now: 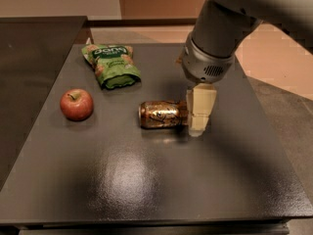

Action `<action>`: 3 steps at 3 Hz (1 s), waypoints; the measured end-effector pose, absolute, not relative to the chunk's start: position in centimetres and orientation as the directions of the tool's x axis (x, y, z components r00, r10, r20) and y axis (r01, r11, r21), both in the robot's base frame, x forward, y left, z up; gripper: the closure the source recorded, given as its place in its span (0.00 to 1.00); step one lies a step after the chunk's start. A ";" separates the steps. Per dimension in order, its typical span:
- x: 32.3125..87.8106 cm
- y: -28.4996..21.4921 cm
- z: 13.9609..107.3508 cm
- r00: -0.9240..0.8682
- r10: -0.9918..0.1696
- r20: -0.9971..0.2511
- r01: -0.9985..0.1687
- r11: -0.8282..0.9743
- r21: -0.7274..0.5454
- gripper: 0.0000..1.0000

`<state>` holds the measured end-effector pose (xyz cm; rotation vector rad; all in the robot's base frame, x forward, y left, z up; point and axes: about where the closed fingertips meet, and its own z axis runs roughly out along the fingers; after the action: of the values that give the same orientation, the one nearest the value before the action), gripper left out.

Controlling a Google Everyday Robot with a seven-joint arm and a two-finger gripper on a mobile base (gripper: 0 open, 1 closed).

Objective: Pick orange can

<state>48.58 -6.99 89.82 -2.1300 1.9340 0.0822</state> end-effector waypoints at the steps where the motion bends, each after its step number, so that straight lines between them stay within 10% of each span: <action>1: 48.3 -5.5 87.9 0.130 -0.972 -0.194 -0.987 -0.108 -0.121 0.00; 3: 47.5 -3.6 84.5 0.149 -0.977 -0.150 -0.988 -0.141 -0.059 0.00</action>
Offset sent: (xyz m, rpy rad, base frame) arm -0.0162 0.0389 -0.0615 -0.0854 0.1129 0.0732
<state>47.46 -3.55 84.54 -2.2681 1.9577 0.1130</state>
